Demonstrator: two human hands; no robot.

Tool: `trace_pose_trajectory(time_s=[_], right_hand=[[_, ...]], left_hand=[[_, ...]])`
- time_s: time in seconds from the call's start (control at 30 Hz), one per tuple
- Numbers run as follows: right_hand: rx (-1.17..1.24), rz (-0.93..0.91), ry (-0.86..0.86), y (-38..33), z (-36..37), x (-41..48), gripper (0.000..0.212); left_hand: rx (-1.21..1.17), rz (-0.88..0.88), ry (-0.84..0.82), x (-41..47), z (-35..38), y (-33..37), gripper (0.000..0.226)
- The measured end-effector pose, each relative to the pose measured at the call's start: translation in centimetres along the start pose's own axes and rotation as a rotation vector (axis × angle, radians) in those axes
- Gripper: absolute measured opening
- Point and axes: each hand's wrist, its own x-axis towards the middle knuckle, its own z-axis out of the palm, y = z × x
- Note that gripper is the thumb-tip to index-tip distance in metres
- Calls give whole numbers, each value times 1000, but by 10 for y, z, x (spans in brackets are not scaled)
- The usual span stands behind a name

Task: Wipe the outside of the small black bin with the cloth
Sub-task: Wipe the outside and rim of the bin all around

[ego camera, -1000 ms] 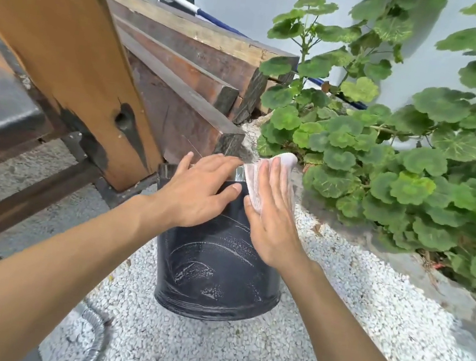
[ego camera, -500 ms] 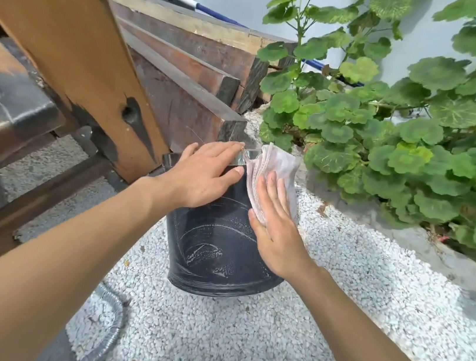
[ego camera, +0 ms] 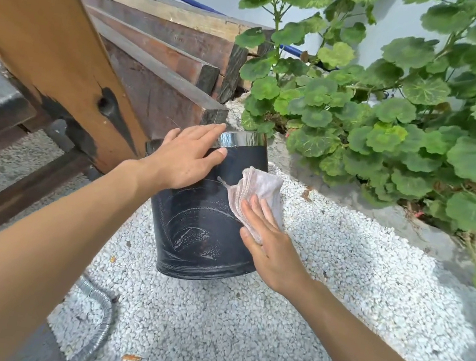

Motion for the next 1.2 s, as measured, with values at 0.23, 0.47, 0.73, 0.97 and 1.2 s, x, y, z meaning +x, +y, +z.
trace_pose_trajectory(time_s=[0.23,0.47,0.73,0.97,1.2], right_hand=[[-32,54,-83,9,8,-30,61],[-64,84,-154,24,14,-61,55],[-27,191,-201,15,-13,-72,37],[745,549,189,-7,-40,-35,31],[888,474,477,-40,-69,32,28]], left_hand=[[-13,-8,16,9,1,-6,62],[-4,-9,7,15,0,-7,61],[-24,-14,-11,18,-3,-7,60],[-45,16,-5,10,-7,-9,62],[-74,59,12,-5,-12,-8,62]])
